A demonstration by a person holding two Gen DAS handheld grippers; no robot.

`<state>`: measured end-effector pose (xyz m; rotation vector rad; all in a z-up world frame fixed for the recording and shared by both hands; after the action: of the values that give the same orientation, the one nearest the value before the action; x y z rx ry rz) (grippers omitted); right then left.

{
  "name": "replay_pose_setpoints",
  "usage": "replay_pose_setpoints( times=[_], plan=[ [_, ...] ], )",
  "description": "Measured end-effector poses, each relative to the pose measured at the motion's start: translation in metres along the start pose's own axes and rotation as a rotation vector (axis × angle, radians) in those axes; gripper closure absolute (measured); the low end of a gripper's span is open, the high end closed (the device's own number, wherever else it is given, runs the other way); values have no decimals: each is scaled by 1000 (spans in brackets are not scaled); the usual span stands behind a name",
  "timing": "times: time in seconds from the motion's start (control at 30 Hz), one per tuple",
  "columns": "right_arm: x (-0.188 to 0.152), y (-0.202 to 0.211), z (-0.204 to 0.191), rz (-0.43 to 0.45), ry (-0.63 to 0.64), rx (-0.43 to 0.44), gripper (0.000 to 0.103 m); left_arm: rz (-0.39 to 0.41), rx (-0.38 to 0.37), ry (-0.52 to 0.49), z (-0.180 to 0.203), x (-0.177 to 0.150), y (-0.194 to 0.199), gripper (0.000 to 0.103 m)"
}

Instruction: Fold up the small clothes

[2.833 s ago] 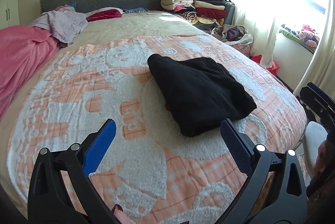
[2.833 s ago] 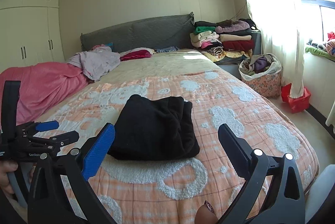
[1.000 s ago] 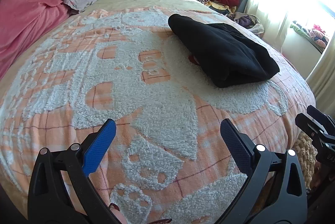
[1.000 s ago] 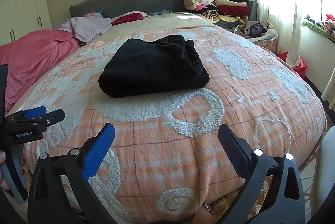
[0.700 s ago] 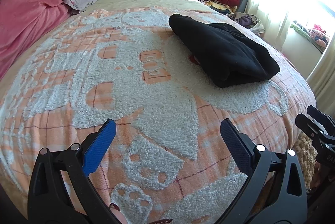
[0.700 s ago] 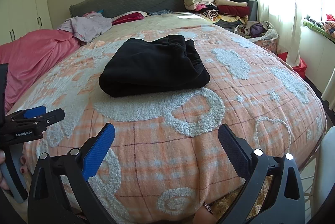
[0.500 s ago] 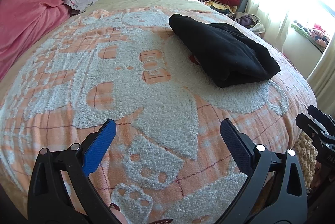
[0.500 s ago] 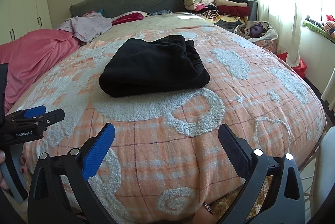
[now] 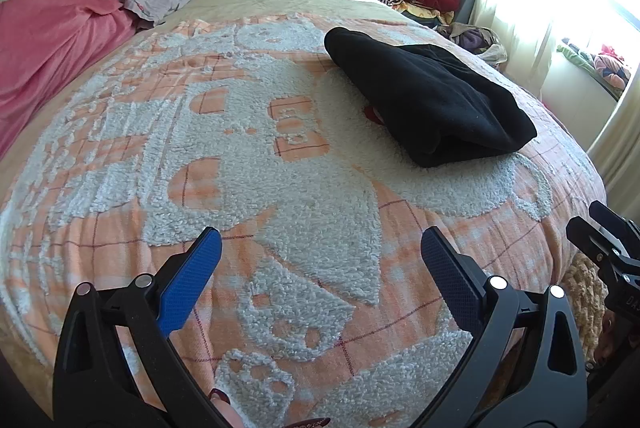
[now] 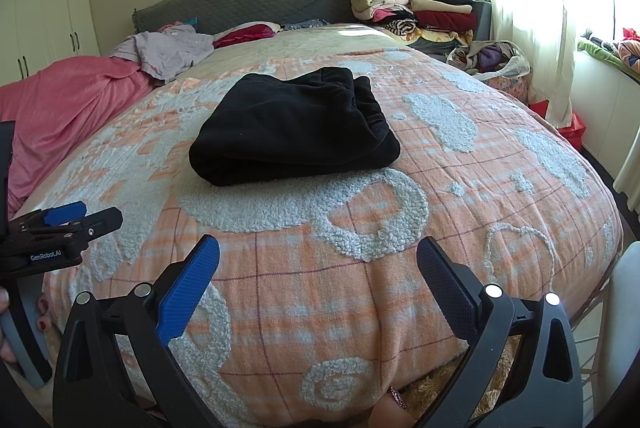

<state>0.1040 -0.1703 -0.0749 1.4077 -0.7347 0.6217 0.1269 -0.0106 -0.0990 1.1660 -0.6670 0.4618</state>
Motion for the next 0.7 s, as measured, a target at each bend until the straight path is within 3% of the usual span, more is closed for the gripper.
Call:
replay_pose_setpoints(
  times=[0.7],
  plan=[
    [0, 0, 0, -1, 0, 0, 5, -7, 21, -2, -2, 0, 3, 10]
  ],
)
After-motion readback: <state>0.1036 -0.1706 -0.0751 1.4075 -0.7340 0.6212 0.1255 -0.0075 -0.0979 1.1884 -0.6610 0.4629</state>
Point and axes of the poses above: each gripper's, at about its wrist camera, not at the fingertips, and y roughly against the way its jaws point, z to its right, x to its top, the point moved 10 cm from there along -y, roughly the way its jaws point, and after that the axes turned 11 degrees about -x, right-handed, at the moved point
